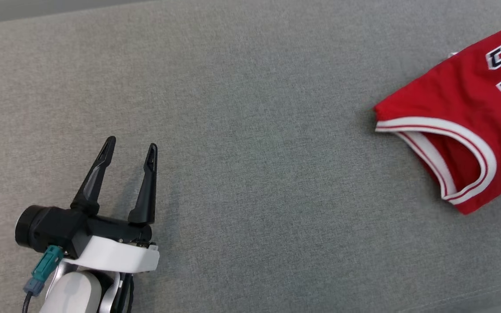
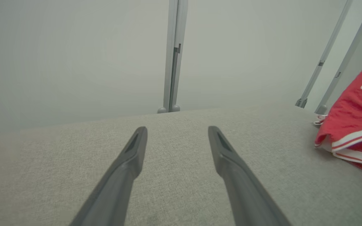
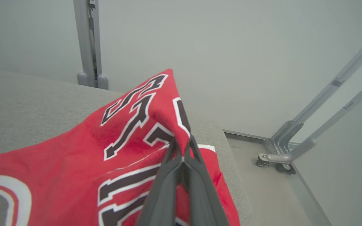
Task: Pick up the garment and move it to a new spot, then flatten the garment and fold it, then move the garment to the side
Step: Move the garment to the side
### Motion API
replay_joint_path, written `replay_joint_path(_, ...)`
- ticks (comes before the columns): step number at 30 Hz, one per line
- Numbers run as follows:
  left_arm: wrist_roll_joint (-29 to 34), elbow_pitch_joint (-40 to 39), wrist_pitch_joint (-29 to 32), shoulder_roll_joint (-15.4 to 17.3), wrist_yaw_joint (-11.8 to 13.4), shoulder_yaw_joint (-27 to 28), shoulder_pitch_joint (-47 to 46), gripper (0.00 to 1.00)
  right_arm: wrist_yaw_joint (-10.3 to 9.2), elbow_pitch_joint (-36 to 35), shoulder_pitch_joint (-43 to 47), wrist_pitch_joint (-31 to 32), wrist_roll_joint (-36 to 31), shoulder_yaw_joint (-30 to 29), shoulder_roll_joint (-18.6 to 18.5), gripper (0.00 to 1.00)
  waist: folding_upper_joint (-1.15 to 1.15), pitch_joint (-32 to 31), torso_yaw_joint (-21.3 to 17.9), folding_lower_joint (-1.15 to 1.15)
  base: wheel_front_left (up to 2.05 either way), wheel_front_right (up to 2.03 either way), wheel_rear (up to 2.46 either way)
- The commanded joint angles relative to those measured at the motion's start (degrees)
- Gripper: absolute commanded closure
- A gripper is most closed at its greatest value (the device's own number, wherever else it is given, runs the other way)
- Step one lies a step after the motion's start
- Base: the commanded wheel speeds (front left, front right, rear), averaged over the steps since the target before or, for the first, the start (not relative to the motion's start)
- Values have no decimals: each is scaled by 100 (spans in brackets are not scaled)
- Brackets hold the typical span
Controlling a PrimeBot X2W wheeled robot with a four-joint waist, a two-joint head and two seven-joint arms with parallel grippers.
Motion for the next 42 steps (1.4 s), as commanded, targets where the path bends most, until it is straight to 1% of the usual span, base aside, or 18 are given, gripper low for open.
replay_joint_path(1,49,-49,17,52,-10,-6,-153,0,-2,144,-119,-70,25,-151,-51,100,0,311,-131,0,0,0,0)
replay_joint_path(4,101,-82,83,121,-60,-46,-309,0,-2,571,-276,-192,64,-503,-19,100,0,548,-163,0,0,0,0)
replay_joint_path(5,133,-117,127,147,-82,-90,-384,0,-2,857,-386,-286,106,-707,21,100,0,696,-180,0,0,0,0)
replay_joint_path(6,154,-140,154,169,-93,-94,-433,0,-2,997,-449,-344,141,-775,40,100,0,763,-186,0,0,0,0)
replay_joint_path(13,199,-238,263,304,-118,-120,-565,0,-2,1898,-788,-581,243,-959,220,100,0,1024,-213,0,0,0,0)
replay_joint_path(14,196,-244,273,311,-131,-131,-552,0,-2,1994,-841,-632,295,-960,261,90,0,1036,-214,0,0,0,0)
replay_joint_path(15,195,-242,275,316,-135,-135,-543,0,-2,2096,-860,-666,289,-952,289,65,0,1043,-219,0,0,0,0)
replay_joint_path(16,198,-235,280,319,-130,-141,-540,0,-2,2166,-862,-719,285,-938,328,27,0,1044,-228,0,0,0,0)
replay_joint_path(17,198,-235,280,319,-130,-141,-540,0,-2,2166,-862,-719,285,-938,328,27,0,1044,-228,0,0,0,0)
replay_joint_path(18,200,-229,279,321,-121,-146,-528,0,-2,2228,-881,-768,316,-942,370,0,0,1037,-240,0,0,0,0)
replay_joint_path(24,127,-84,221,302,-97,-158,-400,0,-2,2454,-656,-980,403,-997,552,0,0,715,-311,0,0,0,0)
replay_joint_path(28,45,31,129,247,-63,-166,-304,0,-2,2291,-413,-1030,447,-1054,692,0,0,329,-295,0,0,0,0)
replay_joint_path(33,-85,193,18,108,10,-133,-84,0,-2,1671,142,-1031,235,-1342,917,0,0,-211,-193,0,0,0,0)
replay_joint_path(37,-195,282,-45,36,73,-86,109,0,-2,1052,657,-1033,2,-1442,1234,0,0,-570,-55,0,0,0,0)
replay_joint_path(42,-313,387,-112,-68,155,-26,369,0,-2,344,1271,-1029,-307,-1387,1647,0,0,-981,167,0,0,0,0)
